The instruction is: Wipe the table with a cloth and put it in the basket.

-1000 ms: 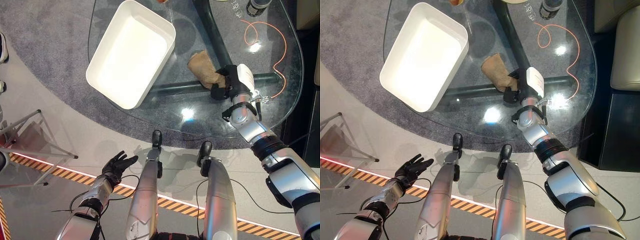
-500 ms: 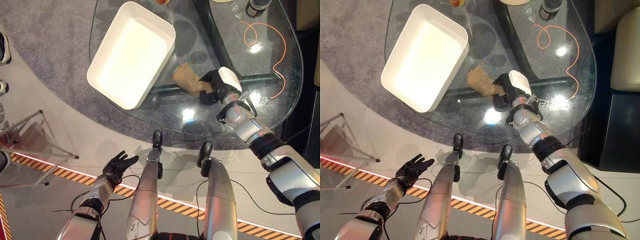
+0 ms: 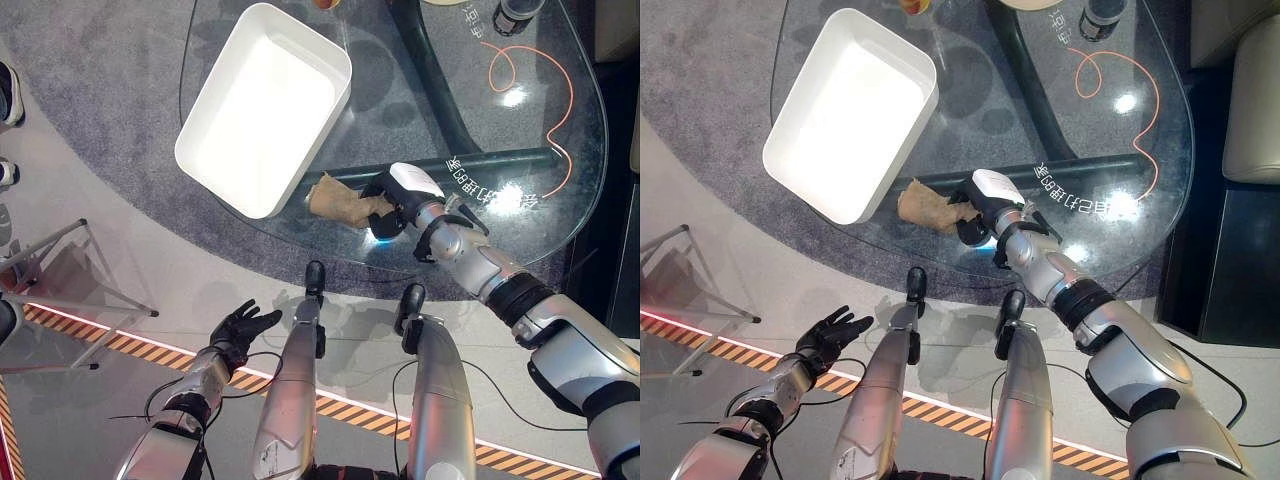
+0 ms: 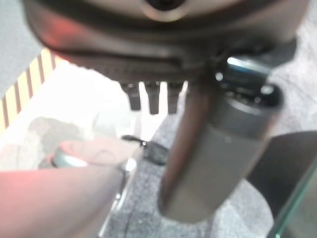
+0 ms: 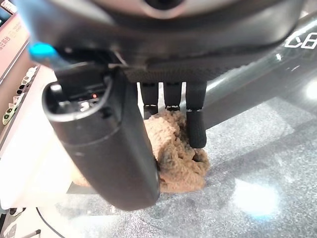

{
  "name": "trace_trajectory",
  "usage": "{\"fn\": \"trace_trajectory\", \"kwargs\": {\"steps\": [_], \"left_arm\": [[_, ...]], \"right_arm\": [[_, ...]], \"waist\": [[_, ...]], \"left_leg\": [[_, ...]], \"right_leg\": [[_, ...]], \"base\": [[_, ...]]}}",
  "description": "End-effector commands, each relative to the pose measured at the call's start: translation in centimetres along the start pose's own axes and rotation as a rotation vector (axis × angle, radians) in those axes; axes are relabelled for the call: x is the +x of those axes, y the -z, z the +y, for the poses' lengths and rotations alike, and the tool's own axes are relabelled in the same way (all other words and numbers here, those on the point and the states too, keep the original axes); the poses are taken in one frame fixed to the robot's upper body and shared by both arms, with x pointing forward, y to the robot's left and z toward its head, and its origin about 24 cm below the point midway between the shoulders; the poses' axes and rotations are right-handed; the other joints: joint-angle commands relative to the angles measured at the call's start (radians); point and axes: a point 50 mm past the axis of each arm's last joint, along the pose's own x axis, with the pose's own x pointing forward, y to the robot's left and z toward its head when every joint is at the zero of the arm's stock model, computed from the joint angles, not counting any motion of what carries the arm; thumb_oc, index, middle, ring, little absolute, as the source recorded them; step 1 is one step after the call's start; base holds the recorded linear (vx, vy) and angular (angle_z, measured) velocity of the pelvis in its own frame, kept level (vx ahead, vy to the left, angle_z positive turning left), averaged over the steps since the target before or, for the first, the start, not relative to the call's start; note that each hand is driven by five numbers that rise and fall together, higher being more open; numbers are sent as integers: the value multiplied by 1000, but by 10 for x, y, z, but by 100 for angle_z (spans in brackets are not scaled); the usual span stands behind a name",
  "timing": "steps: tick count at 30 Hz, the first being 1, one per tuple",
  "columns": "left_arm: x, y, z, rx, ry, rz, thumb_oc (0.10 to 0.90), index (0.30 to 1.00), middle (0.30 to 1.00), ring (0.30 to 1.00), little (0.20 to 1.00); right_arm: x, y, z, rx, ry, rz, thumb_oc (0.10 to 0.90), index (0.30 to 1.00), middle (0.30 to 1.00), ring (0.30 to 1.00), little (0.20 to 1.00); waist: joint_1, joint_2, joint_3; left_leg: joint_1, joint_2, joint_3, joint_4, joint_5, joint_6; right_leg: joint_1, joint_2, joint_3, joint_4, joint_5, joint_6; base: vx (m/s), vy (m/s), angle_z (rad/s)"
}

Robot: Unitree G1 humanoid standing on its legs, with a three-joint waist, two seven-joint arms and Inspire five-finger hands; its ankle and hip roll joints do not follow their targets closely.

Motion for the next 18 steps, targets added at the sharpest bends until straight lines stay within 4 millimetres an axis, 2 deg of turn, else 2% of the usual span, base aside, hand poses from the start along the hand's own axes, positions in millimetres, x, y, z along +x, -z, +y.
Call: {"fn": "trace_trajectory", "kwargs": {"steps": [1,7,9,11,13,14,15,17,18], "left_arm": [[-2,5,8,23,-42,19,800,900,900,900,900],[-1,3,7,22,-37,22,800,900,900,900,900],[-1,3,7,20,-39,23,800,900,900,900,900],[-1,3,7,19,-41,26,800,900,900,900,900],[-1,3,8,13,-42,27,800,900,900,900,900],[-1,6,10,10,-45,29,800,900,900,900,900],[-1,6,10,10,-45,29,800,900,900,900,900],[-2,8,12,7,-53,29,800,900,900,900,900],[-2,8,13,7,-54,29,800,900,900,900,900]], "right_arm": [[-1,-39,7,9,-23,-199,100,300,300,300,200],[0,-34,3,45,22,-162,100,300,300,300,200],[1,-27,-2,81,72,-119,100,300,300,300,200],[2,-17,-7,101,130,-72,100,300,300,300,200],[2,-2,-17,136,231,6,100,300,300,300,200],[0,13,-26,182,324,73,100,300,300,300,200],[0,13,-25,182,324,73,100,300,300,300,200],[-6,37,-42,259,467,175,100,300,300,300,200],[-7,40,-44,266,484,188,100,300,300,300,200]], "waist": [[-10,23,-20],[-11,25,-20],[-12,26,-20],[-12,26,-20],[-12,28,-20],[-11,29,-20],[-11,29,-20],[-11,28,-20],[-11,28,-20]], "left_leg": [[-15,-85,68,152,-86,77],[-13,-85,70,150,-85,79],[-13,-85,71,150,-85,79],[-13,-84,70,151,-84,80],[-14,-81,71,152,-83,82],[-12,-76,72,151,-83,83],[-12,-76,72,151,-84,83],[-15,-68,72,153,-85,85],[-15,-67,72,153,-86,85]], "right_leg": [[39,29,-19,-187,154,31],[38,29,-18,-187,157,32],[37,29,-16,-186,158,32],[37,28,-16,-183,160,32],[36,27,-17,-180,160,32],[36,27,-18,-177,160,32],[36,27,-18,-177,160,32],[33,28,-18,-170,160,34],[32,28,-18,-169,160,34]], "base": [[0,0,0],[0,0,0],[0,0,0],[0,0,0],[0,0,0],[0,0,0],[0,0,0],[0,0,0],[0,0,0]]}}
